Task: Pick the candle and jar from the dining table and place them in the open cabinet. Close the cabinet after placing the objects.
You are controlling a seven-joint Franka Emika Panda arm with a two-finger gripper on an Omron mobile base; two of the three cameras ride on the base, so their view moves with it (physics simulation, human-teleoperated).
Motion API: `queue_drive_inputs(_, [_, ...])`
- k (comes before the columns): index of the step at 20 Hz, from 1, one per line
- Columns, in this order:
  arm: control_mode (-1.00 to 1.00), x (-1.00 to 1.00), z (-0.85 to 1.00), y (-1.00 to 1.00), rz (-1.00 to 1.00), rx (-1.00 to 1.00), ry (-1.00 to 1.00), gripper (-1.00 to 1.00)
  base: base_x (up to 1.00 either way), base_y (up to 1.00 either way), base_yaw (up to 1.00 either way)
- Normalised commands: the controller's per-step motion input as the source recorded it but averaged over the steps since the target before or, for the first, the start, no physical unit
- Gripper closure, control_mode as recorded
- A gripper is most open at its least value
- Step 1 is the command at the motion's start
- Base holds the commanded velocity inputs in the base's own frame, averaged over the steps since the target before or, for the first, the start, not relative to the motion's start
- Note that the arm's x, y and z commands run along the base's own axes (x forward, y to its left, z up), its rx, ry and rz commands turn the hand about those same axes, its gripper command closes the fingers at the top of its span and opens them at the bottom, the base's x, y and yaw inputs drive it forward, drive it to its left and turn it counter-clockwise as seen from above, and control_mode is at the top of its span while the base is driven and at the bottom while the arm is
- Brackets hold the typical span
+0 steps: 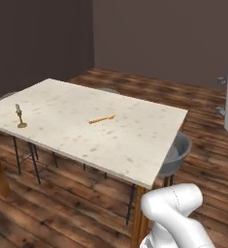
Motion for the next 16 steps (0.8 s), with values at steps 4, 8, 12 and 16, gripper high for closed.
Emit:
queue_drive_inputs(4, [1.00,0.00,0.00,0.00,0.00,0.00,0.00,-1.00,0.01,0.95,-0.32])
queue_drive_inputs(8, [1.00,0.00,0.00,0.00,0.00,0.00,0.00,-1.00,0.10,0.88,-0.32])
queue_drive_inputs(12, [1.00,0.00,0.00,0.00,0.00,0.00,0.00,-1.00,0.22,0.80,-0.33])
queue_drive_inputs(16, [1.00,0.00,0.00,0.00,0.00,0.00,0.00,-1.00,0.19,0.84,-0.33])
